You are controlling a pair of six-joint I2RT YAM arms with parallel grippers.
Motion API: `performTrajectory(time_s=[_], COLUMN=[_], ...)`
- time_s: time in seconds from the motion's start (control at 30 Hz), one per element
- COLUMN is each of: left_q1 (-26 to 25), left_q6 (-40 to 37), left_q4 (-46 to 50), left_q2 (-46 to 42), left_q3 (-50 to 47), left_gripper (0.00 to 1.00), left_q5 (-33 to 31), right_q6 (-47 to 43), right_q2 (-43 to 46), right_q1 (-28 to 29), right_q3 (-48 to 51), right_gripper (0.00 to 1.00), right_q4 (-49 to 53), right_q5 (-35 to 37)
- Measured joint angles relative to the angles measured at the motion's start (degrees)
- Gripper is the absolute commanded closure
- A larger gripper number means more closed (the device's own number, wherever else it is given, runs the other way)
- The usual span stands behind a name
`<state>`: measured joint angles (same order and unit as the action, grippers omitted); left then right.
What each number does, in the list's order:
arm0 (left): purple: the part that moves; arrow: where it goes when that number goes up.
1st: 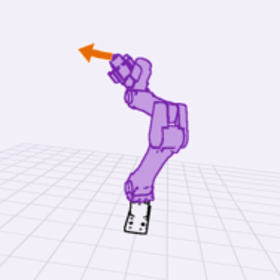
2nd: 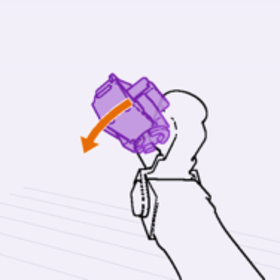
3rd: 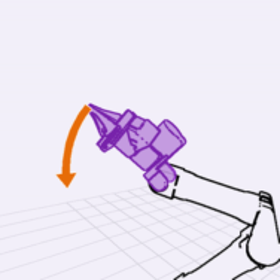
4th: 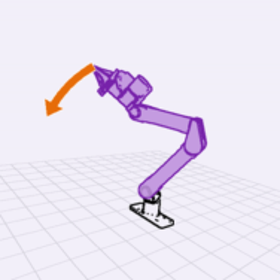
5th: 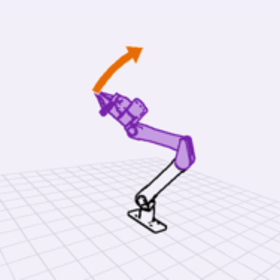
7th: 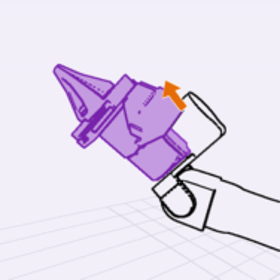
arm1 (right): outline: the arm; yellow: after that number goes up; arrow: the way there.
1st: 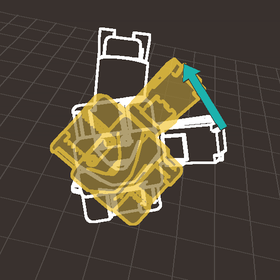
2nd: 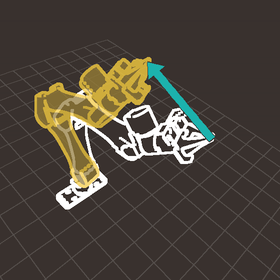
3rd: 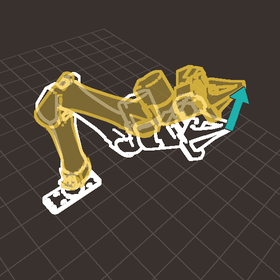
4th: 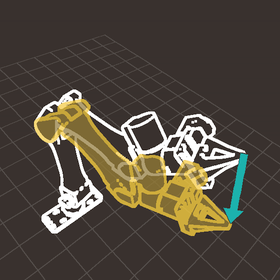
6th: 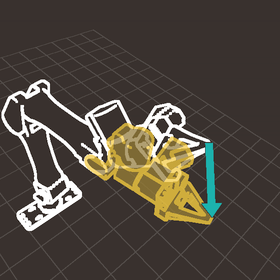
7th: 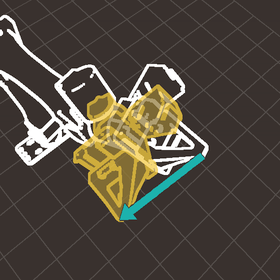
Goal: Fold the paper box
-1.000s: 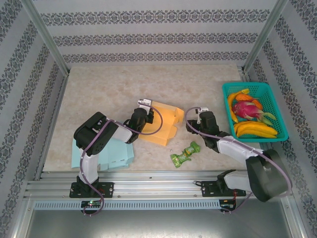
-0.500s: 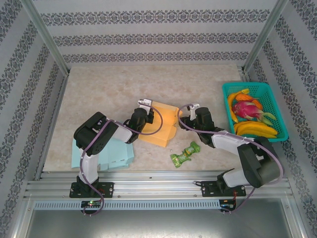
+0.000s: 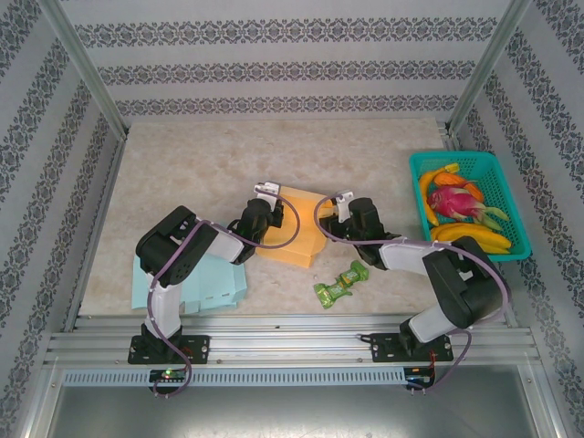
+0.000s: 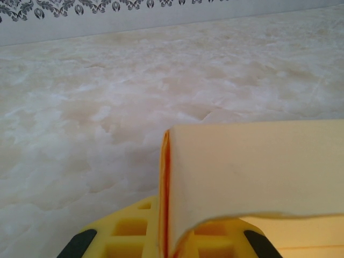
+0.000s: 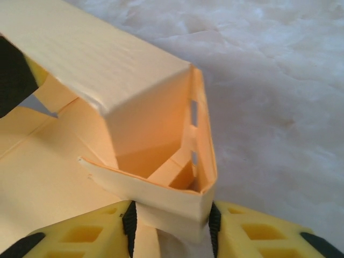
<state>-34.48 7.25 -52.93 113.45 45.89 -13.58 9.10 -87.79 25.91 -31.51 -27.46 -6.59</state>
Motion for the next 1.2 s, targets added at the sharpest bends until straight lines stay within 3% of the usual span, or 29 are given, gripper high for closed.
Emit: performTrajectory(time_s=[0.23,0.47,1.2], left_q1=[0.0,0.0,0.1], left_q6=[-0.2,-0.2,-0.2], left_q4=[0.0,0.0,0.0], left_q2=[0.0,0.0,0.0], left_q3=[0.0,0.0,0.0], left_gripper=[1.00,1.00,1.00], left_q5=[0.0,0.0,-0.2], right_q6=[0.0,0.4,2.7], right_q2=[-2.8,-3.8,-13.8], right_q1=[2.5,4.7,12.7], right_q3=[-1.3,-1.7,-4.4], right_gripper=[0.67,0.65,0.69], right_q4=[-2.3,-3.3,-12.2], right_q5=[1.0,5.4,31.8])
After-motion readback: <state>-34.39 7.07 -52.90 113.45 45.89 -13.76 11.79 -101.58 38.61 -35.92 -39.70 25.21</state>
